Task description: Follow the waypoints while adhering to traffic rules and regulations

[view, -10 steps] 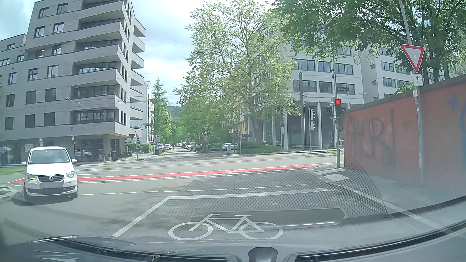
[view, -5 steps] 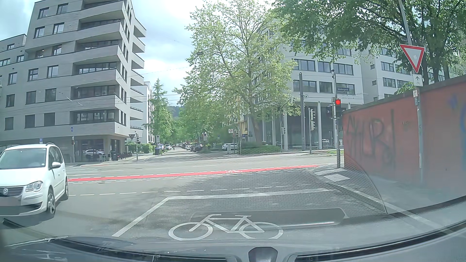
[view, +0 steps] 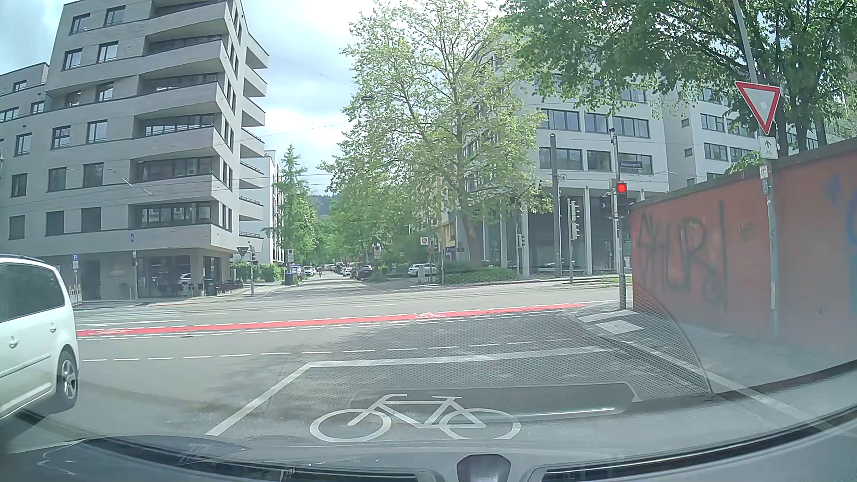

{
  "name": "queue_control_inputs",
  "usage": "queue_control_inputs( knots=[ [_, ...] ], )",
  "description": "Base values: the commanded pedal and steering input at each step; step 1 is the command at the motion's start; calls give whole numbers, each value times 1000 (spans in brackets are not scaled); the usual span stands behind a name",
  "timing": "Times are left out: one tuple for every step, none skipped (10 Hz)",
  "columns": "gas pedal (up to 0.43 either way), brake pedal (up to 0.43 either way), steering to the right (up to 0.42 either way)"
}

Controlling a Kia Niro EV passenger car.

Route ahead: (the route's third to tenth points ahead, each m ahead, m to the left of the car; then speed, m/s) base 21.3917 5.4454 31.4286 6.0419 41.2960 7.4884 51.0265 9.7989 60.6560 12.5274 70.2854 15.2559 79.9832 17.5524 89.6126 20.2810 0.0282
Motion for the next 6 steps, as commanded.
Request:
queue_control_inputs(
  knots=[
    [0, 220, -8],
    [0, 226, -8],
    [0, 220, -8],
    [0, 226, -8],
    [0, 226, -8],
    [0, 226, -8]
  ],
)
